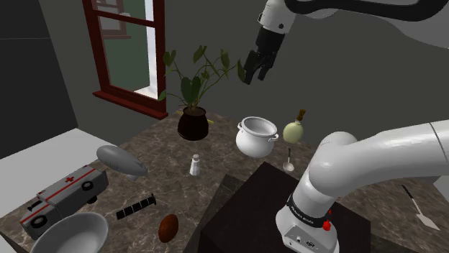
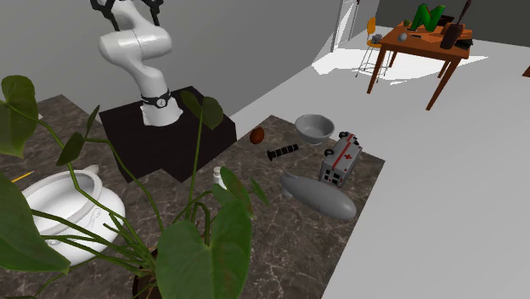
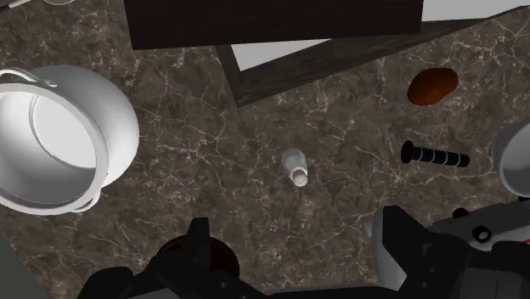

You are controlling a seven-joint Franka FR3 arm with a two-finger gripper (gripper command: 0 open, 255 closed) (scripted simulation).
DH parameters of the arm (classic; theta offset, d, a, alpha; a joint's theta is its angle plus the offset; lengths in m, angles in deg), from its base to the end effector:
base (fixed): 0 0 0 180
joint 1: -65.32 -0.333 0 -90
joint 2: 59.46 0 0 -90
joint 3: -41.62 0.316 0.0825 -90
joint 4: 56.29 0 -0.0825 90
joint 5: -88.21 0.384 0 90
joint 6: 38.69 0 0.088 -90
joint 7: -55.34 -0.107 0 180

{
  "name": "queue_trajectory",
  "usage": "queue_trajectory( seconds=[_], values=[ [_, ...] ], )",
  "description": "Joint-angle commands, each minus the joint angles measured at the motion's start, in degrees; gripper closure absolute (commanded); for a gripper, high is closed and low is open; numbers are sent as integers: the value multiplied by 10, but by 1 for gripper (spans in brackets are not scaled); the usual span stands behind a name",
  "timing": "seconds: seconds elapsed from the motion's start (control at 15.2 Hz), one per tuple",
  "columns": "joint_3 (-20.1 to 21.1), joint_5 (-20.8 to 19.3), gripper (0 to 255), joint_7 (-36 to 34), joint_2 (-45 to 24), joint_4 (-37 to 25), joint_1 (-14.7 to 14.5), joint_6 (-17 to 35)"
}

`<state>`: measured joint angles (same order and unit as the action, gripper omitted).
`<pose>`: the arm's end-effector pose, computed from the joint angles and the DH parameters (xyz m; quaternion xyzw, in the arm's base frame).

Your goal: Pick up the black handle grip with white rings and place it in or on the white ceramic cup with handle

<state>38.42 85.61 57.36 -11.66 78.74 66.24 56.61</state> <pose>0.3020 -0.0323 0.6132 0.9975 -0.0101 0.0698 0.0052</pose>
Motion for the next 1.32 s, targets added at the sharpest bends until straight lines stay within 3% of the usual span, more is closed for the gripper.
queue_trajectory(
  seconds=[0.0,0.59,1.25],
  values=[
    [0,0,0,0,0,0,0,0],
    [-3,11,0,88,-138,26,-60,144],
    [7,33,0,189,-318,5,-121,279]
  ],
)
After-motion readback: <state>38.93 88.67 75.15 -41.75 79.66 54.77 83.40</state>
